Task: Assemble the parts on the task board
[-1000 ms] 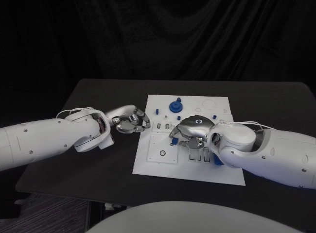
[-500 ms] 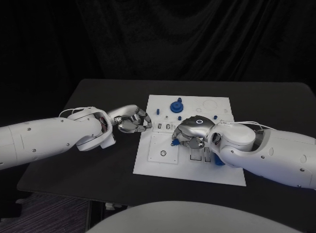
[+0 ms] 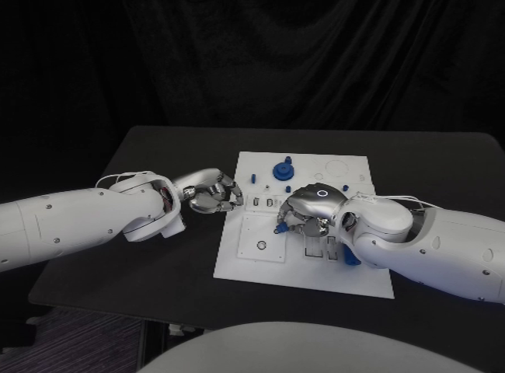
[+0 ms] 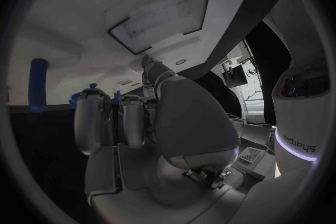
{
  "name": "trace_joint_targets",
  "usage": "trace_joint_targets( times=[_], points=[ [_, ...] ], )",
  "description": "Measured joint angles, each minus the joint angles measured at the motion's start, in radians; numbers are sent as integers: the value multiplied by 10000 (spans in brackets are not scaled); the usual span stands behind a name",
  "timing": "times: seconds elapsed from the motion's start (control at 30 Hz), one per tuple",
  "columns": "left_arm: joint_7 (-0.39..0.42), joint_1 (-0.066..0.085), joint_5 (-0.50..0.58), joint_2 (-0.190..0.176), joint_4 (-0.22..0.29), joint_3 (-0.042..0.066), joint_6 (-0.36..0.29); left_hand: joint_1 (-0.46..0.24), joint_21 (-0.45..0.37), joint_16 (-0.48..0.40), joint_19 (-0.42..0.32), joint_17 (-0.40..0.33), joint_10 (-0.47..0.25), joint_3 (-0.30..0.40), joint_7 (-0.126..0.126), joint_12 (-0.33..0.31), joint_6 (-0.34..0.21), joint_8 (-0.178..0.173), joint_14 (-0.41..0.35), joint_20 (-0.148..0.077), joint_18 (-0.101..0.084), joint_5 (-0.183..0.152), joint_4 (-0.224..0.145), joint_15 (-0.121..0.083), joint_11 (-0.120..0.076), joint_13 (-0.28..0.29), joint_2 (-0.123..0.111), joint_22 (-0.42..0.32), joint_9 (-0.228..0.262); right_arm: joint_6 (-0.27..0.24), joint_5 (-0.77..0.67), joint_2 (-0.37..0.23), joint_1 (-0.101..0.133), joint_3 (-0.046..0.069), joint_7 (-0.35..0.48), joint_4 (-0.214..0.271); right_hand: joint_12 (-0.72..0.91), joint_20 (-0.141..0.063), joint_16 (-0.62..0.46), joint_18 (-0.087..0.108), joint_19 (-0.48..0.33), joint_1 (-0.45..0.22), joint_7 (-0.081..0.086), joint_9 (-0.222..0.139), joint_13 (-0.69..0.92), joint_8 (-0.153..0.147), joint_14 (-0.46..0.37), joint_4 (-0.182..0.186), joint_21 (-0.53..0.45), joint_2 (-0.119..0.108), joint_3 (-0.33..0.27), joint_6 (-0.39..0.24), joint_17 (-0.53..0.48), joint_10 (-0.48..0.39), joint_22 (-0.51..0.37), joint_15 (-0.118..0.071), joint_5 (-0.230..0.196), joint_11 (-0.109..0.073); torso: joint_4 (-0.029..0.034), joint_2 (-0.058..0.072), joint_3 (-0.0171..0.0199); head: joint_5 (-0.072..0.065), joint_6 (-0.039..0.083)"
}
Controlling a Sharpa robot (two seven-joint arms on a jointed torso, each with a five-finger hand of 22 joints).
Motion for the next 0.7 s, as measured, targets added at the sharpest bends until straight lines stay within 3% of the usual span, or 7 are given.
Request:
trace_joint_targets(
  times=[0.07,0.2,0.3,0.4,0.47,0.7],
  points=[
    [-5,-2,0,6,-12,0,7,21,0,0,0,0,0,0,0,4,0,0,0,0,0,0,0,0,0,3,21,0,-14,-31,51,-5,0,0,4,2,0,0,0,1,0,-25,47,0,0,16,0,19,-1,25,-35,-46,0,-32,0,0,0,40,-6,0,0,11,0],
    [-18,-9,4,20,-30,0,35,46,0,0,0,0,-1,0,0,25,0,0,0,0,0,0,0,0,0,6,46,0,-14,-52,125,-15,-1,0,-1,3,-64,73,-68,0,0,-132,356,34,0,-65,-1,6,-124,133,-103,-304,0,-25,0,73,-1,118,-29,1,0,36,0],
    [-27,-12,29,31,-38,0,53,47,-41,0,-27,0,-1,18,0,26,0,0,6,26,0,39,-19,6,1,4,47,0,-25,-52,156,-19,-1,0,-17,3,-64,73,-67,0,0,-144,365,634,0,-132,18,6,-143,145,-103,-388,0,-30,0,92,4,152,-36,0,2,47,0],
    [-41,-23,80,40,-54,0,75,47,-41,0,-36,0,-1,29,0,26,0,0,39,36,0,39,-29,38,1,1,46,0,-29,-28,193,-21,-1,0,-51,-4,-144,131,-140,-1,-17,-144,386,719,0,-157,0,6,-286,145,-103,-457,0,-16,0,144,133,201,-45,0,5,58,0],
    [-54,-33,118,47,-60,0,88,47,-41,0,-36,0,-1,28,0,26,0,0,38,36,0,39,-29,38,0,-1,46,0,-29,8,210,-23,-2,-1,-90,-12,-230,180,-205,0,0,-154,469,772,30,-330,-1,7,-370,157,-101,-837,0,-16,0,215,215,271,-47,0,10,64,0],
    [-76,-47,216,62,-79,0,144,46,-41,0,-36,0,-1,28,0,27,0,0,38,36,1,39,-29,38,0,-3,46,0,-29,176,241,-25,-2,-1,-230,-26,-355,251,-300,1,1,-44,638,396,5,-963,-3,8,-588,70,-99,-1874,0,-14,0,287,288,346,-48,-6,12,71,0]
  ],
)
